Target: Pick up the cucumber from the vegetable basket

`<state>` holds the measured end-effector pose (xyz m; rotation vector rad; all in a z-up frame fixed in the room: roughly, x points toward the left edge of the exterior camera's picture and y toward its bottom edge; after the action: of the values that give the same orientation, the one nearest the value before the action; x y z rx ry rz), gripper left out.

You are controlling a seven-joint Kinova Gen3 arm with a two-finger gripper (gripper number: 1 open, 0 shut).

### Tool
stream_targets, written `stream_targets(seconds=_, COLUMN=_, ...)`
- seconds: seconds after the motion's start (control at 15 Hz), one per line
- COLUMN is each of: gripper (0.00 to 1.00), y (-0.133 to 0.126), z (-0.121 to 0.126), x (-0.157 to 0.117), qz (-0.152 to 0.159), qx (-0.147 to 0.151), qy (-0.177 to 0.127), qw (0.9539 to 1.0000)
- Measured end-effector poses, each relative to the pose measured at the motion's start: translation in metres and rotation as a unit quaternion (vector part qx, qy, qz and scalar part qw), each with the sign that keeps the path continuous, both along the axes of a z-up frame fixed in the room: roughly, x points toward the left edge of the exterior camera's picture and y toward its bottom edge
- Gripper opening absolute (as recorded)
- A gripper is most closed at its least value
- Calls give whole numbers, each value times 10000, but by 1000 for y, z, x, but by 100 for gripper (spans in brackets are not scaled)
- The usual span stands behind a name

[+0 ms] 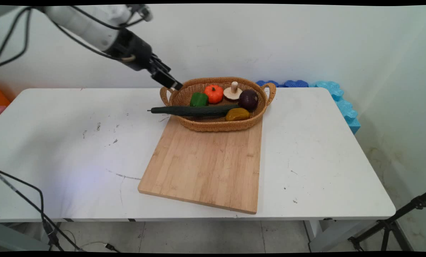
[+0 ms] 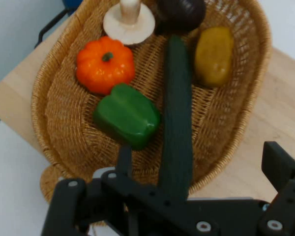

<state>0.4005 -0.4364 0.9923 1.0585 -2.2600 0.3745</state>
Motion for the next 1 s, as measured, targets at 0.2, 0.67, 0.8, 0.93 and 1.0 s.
stream_targets(seconds=0.2, gripper=100, y=-23, z=-18, x=-15, qz=90, qx=153, qy=-88, qw=9998)
stream_targets(seconds=0.67, gripper=100, y=-66, z=-70, x=-51, qz=230, qx=676, qy=-190, qw=9973)
stream_targets(seconds=0.8, gripper=100, y=-73, z=-81, x=-59, qz=241, qx=792, qy=-193, qw=9964)
stream_targets(seconds=0.93, gripper=100, y=-79, z=-90, x=-65, qz=244, qx=896, qy=-204, qw=9955)
stream_targets(seconds=1.0, gripper=100, y=-81, z=-94, x=-68, qz=244, qx=935, qy=-209, qw=9951)
